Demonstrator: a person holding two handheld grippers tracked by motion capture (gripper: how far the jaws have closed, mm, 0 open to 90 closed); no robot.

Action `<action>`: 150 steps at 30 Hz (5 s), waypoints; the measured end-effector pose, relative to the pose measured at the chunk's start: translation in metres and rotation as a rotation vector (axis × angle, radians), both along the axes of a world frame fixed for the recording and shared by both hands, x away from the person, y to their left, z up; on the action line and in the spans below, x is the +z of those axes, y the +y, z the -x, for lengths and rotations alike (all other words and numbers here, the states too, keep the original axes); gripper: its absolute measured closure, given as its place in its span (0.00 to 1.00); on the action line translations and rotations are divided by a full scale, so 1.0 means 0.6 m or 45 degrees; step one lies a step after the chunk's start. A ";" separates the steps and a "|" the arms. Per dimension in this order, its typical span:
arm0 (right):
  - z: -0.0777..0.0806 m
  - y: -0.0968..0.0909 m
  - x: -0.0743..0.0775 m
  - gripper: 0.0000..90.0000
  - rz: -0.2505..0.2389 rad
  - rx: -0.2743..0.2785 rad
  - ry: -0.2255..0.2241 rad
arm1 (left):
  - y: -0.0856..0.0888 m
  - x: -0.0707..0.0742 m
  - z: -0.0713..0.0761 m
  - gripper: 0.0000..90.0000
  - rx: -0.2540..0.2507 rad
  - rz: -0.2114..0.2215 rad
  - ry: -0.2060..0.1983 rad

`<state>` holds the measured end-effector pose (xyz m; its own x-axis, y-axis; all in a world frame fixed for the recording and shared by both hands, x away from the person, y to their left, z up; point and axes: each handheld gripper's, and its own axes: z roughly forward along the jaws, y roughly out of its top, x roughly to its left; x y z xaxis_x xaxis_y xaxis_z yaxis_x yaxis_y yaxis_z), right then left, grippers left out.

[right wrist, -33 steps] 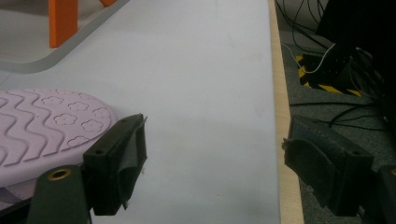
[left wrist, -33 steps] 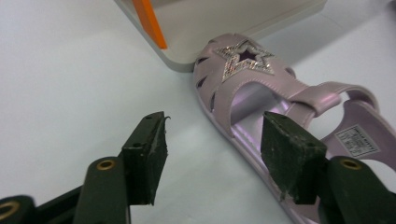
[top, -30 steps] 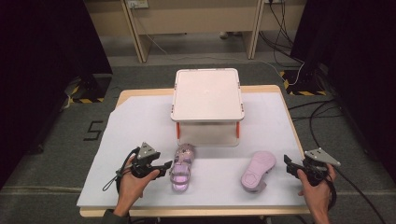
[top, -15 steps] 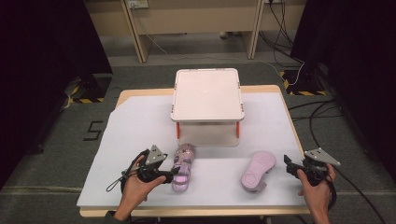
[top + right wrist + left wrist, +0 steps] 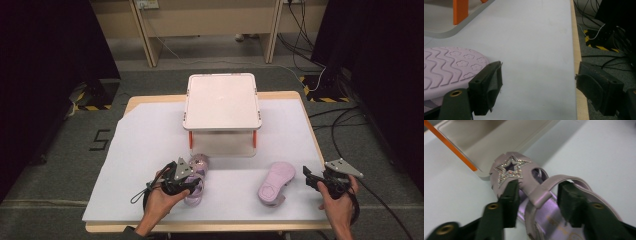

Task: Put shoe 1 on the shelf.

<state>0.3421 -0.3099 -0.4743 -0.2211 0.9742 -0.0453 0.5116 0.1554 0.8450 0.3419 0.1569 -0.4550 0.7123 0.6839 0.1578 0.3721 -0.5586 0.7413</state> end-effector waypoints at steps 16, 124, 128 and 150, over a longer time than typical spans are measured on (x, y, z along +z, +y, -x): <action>-0.001 -0.001 -0.001 0.24 -0.009 0.000 0.002 | -0.014 0.025 0.002 0.93 -0.033 0.006 -0.205; 0.001 0.000 0.001 0.24 -0.016 0.007 -0.010 | -0.052 -0.060 -0.057 0.58 0.006 -0.021 -0.106; 0.000 0.000 0.000 0.24 -0.014 0.006 -0.010 | -0.075 -0.059 -0.056 0.62 0.012 -0.029 -0.126; 0.001 -0.001 0.001 0.24 -0.019 0.005 -0.014 | -0.086 -0.053 -0.127 0.66 0.190 0.010 -0.076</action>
<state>0.3414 -0.3105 -0.4736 -0.2242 0.9740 -0.0332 0.5019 0.1445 0.8528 0.4181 0.1053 -0.4868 0.5922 0.7828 0.1910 0.4054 -0.4943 0.7690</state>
